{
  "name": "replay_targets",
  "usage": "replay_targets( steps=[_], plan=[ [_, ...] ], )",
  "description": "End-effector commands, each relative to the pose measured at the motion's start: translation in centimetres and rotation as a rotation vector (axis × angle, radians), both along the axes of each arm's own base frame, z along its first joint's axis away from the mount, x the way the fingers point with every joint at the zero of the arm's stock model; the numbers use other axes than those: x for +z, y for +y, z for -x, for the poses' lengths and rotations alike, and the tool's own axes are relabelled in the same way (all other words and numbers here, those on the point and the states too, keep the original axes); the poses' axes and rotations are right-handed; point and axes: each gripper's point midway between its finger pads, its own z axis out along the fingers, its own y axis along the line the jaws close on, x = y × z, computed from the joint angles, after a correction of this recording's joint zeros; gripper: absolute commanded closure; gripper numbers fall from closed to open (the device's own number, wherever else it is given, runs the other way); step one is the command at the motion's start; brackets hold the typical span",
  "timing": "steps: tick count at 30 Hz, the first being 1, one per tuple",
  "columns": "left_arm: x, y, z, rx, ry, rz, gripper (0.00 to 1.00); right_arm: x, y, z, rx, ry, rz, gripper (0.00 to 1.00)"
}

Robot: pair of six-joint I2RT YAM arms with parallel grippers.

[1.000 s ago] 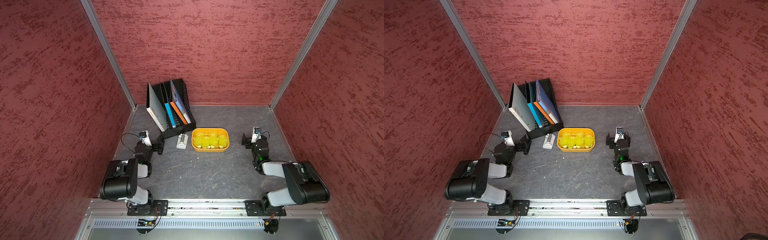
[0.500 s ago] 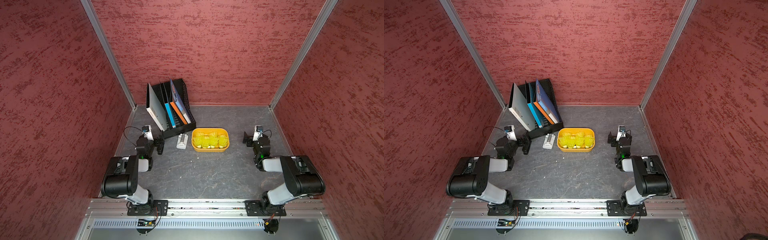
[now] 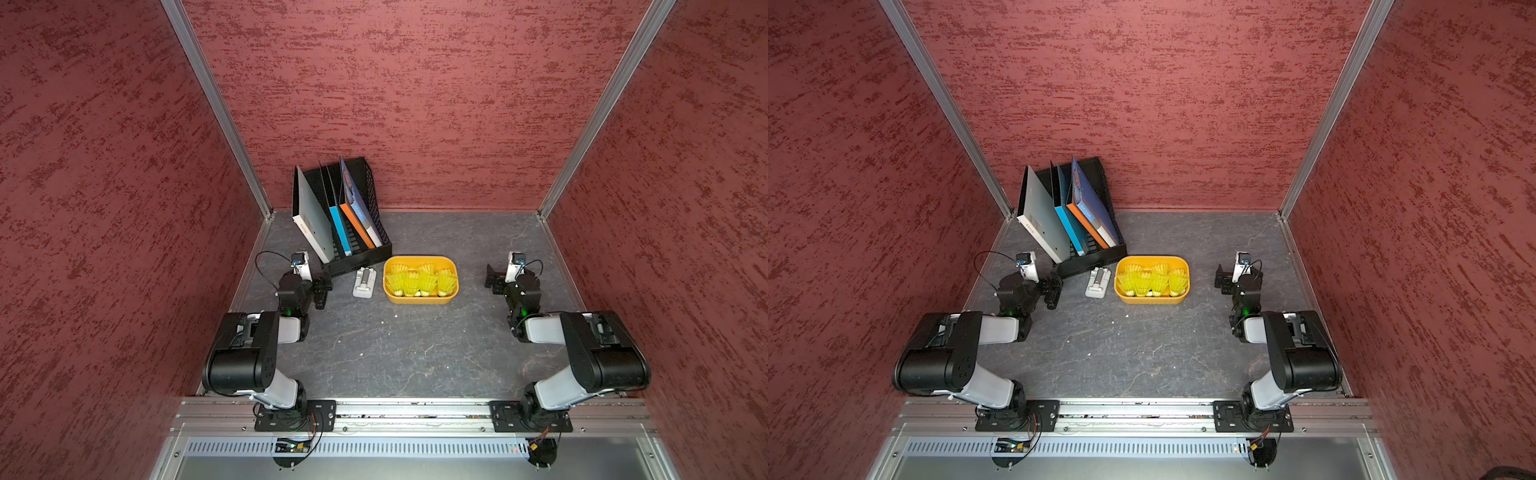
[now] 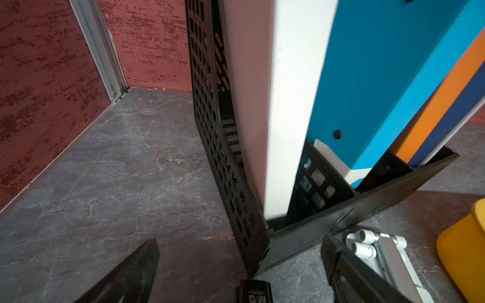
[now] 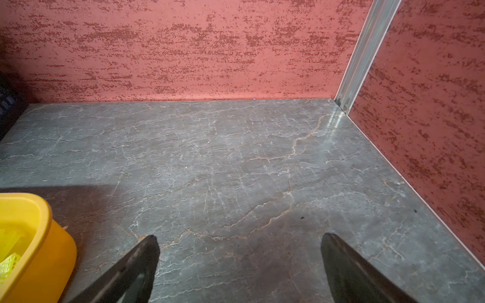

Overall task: Put the shuttlecocks into the storage box
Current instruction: Reset both arms

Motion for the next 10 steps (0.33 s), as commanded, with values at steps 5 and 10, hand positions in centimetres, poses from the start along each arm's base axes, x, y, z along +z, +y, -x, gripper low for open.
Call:
replay_targets(
  steps=[5,10],
  plan=[
    [0.54,0.17,-0.4,0.007,-0.012,-0.017,0.0,0.2,0.21,-0.29,0.011,0.003,-0.014,0.01],
    [0.56,0.19,-0.39,0.007,-0.012,-0.017,0.0,0.35,0.13,-0.12,0.01,-0.006,-0.014,0.01]
  ],
)
